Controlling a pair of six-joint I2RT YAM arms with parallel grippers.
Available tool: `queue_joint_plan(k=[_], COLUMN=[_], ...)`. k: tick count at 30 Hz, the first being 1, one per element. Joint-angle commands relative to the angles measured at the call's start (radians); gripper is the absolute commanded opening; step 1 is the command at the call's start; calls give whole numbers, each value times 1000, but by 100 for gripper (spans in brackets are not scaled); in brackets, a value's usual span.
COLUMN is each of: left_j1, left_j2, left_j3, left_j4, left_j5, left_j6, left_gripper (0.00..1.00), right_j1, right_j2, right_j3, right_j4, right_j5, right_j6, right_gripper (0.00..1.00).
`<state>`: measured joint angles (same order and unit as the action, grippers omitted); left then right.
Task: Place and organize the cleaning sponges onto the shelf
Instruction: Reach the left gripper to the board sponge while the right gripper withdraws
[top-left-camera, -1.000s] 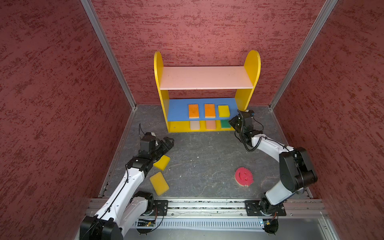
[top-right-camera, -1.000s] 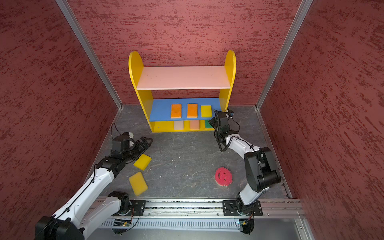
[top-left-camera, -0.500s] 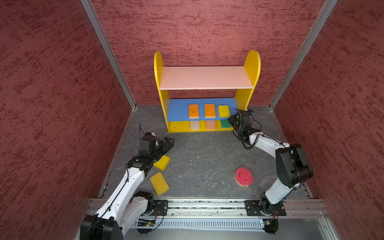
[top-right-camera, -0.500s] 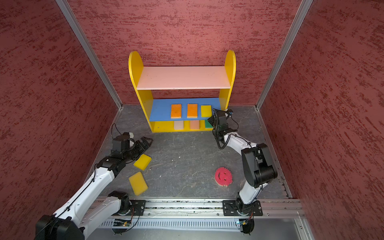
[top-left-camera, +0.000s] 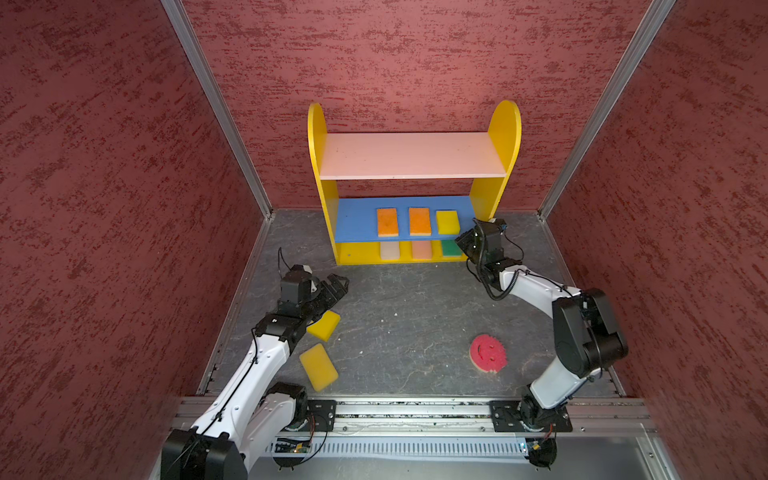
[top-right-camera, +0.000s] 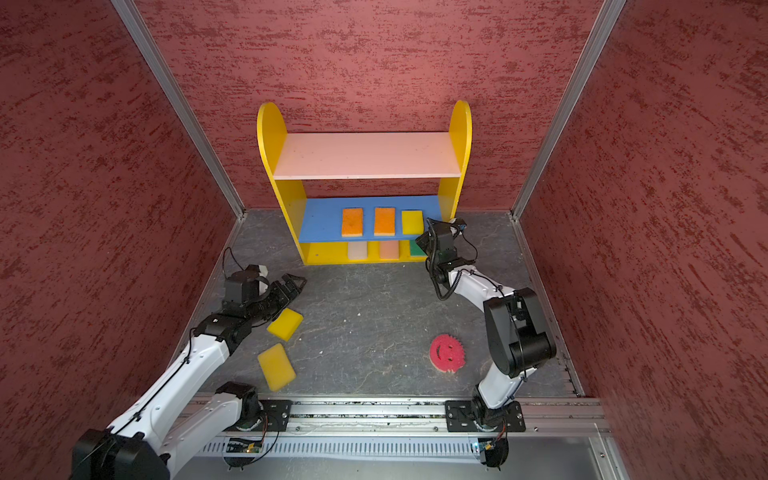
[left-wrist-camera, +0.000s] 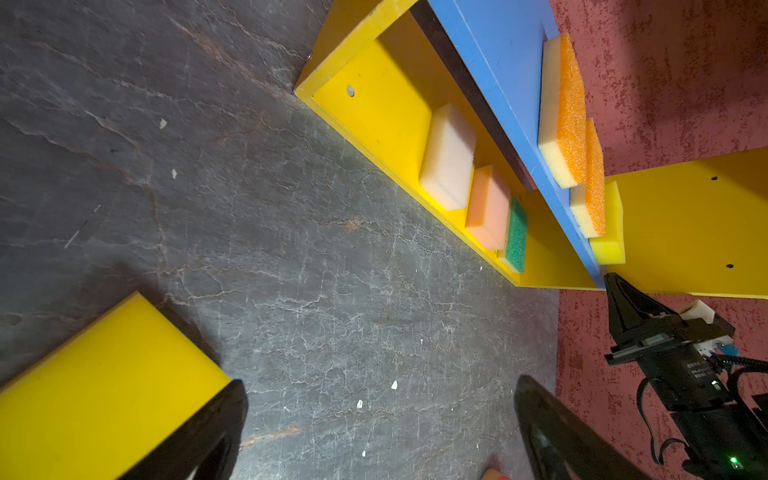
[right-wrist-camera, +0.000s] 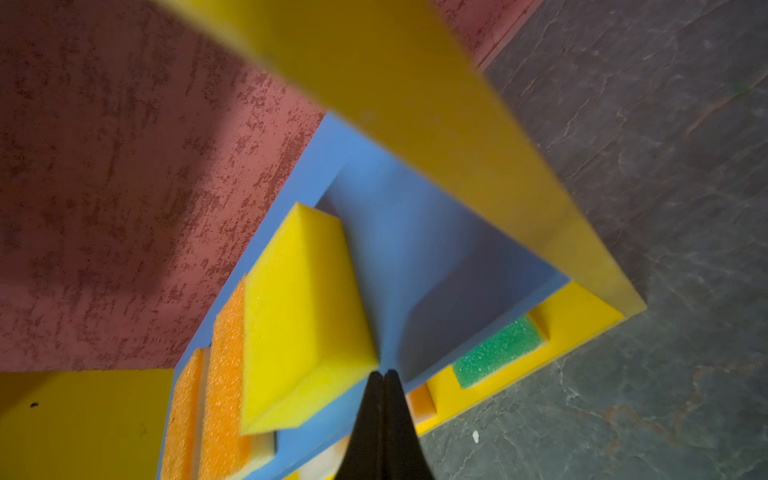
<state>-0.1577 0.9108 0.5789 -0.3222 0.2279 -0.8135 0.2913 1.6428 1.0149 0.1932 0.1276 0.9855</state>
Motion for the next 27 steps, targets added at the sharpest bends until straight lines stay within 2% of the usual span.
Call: queue_joint_plan(k=[1, 2, 5, 7, 10, 12, 19, 25, 27], left_j1=[12, 16, 32, 33, 31, 16, -117, -277, -327], left_j2=[-16, -21, -36, -37, -26, -3, 137, 297, 378], left_j3=[11, 16, 14, 13, 9, 18, 150, 325, 406], left_j4=[-14, -20, -29, -30, -13, 1, 58, 91, 87], left_j5=[-5, -8, -7, -8, 4, 13, 22, -16, -36], left_j6=[30, 35, 36, 32, 29, 30, 62, 99, 122], left_gripper=[100, 100, 100, 100, 100, 99, 100, 100, 94], right_j1=[7, 12, 21, 22, 22, 22, 18, 2, -5], right_j2=[-153, -183, -333, -409, -499, -535, -625, -664, -671], right_j3=[-62, -79, -134, -171, -239, -279, -420, -486, -498], right_j4=[-55, -98, -293, -451, -595, -654, -701, -692, -676], right_j5=[-40, -40, -12, 16, 46, 43, -53, -99, -103], right_j6=[-67, -93, -177, -212, -221, -216, -164, -148, -147], right_gripper=[0, 0, 11, 24, 41, 46, 53, 57, 57])
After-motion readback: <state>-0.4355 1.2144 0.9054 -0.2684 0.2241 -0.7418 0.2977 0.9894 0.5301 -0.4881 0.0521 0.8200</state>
